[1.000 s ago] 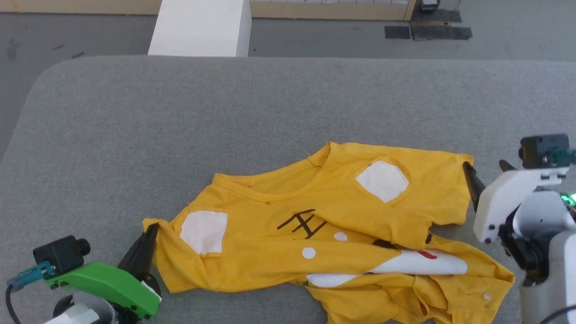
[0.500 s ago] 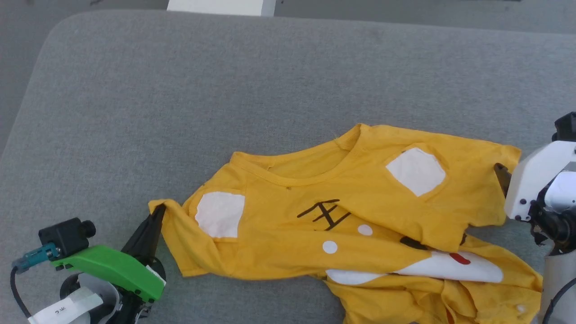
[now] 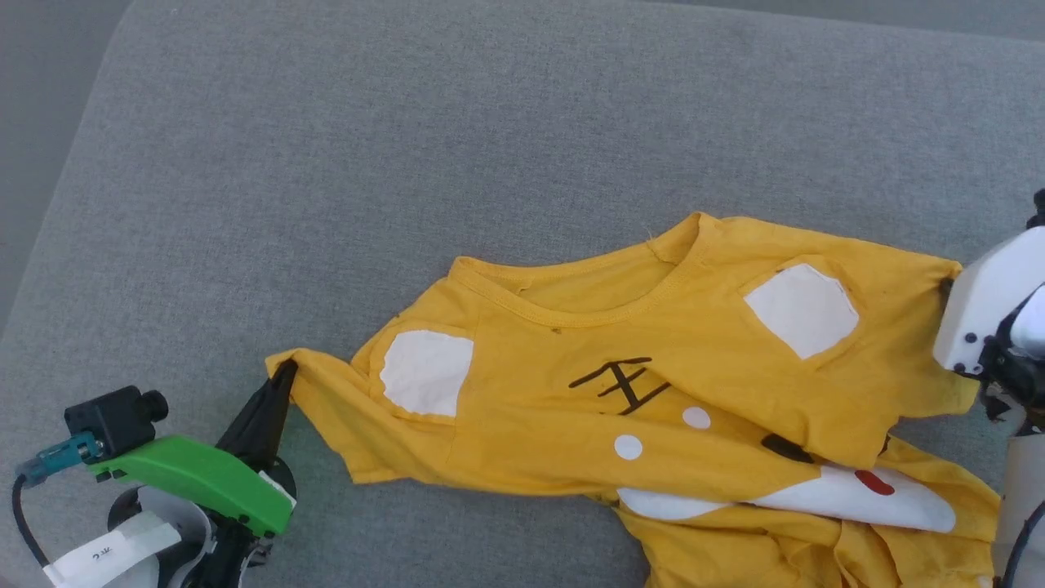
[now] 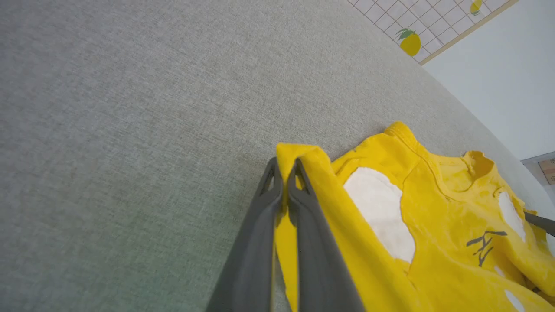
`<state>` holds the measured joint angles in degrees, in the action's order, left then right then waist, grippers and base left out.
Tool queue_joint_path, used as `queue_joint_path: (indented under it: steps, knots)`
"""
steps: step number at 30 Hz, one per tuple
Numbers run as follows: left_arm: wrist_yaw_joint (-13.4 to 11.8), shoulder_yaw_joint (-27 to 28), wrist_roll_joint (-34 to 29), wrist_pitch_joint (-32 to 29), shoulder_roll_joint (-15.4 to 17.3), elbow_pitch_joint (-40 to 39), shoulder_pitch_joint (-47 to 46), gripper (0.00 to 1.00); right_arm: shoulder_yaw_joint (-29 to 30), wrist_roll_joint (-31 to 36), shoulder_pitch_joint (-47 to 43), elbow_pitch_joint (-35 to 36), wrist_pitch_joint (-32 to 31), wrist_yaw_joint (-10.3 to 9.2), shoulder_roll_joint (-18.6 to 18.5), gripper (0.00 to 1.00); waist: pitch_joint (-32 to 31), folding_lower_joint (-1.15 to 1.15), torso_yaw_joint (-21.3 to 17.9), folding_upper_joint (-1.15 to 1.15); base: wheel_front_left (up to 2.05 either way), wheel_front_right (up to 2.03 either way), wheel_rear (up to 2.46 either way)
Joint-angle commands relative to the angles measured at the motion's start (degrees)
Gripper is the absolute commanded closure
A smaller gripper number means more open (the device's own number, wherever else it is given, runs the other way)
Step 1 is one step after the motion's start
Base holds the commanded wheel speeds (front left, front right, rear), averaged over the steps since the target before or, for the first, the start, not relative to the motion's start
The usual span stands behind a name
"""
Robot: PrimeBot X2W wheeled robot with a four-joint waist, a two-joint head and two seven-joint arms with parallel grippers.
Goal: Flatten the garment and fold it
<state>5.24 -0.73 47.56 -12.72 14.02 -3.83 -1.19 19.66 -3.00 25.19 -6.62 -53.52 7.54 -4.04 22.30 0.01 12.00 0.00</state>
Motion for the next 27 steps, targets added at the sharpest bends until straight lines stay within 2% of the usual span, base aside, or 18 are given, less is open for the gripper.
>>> queue_joint_path:
  steps: [1, 9, 15, 22, 27]
  knots:
    - [0.0, 0.2, 0.4, 0.3, 0.0, 0.1, -0.8, 1.00, -0.5, -0.9, -1.1, -1.8, -0.7, -0.05, 1.1, 1.00, -0.9, -0.01, -0.5, 0.00, 0.00, 0.00, 0.00]
    - [-0.9, -0.1, -0.2, 0.4, 0.0, 0.5, -0.5, 1.00, -1.5, -3.8, -2.0, -2.0, 5.8, -0.05, 1.2, 1.00, -5.4, -0.01, -2.7, 0.00, 0.00, 0.00, 0.00]
    - [-1.9, -2.3, -4.2, 0.7, 0.7, 2.4, -2.6, 1.00, -2.6, -5.7, -3.4, -4.1, 14.8, -0.05, 1.2, 1.00, -10.2, -0.01, -4.6, 0.00, 0.00, 0.00, 0.00]
    - [-2.3, -5.5, -10.5, 1.3, 2.5, 6.3, -11.7, 1.00, -4.1, -5.4, -1.1, -5.9, 24.9, -0.05, 1.2, 1.00, -15.6, -0.01, -7.3, 0.00, 0.00, 0.00, 0.00]
    - [-1.4, -8.0, -14.3, -0.1, 4.7, 9.2, -20.2, 1.00, -6.1, -4.7, 3.5, -7.9, 28.2, -0.05, 1.2, 1.00, -18.8, -0.01, -9.5, 0.00, 0.00, 0.00, 0.00]
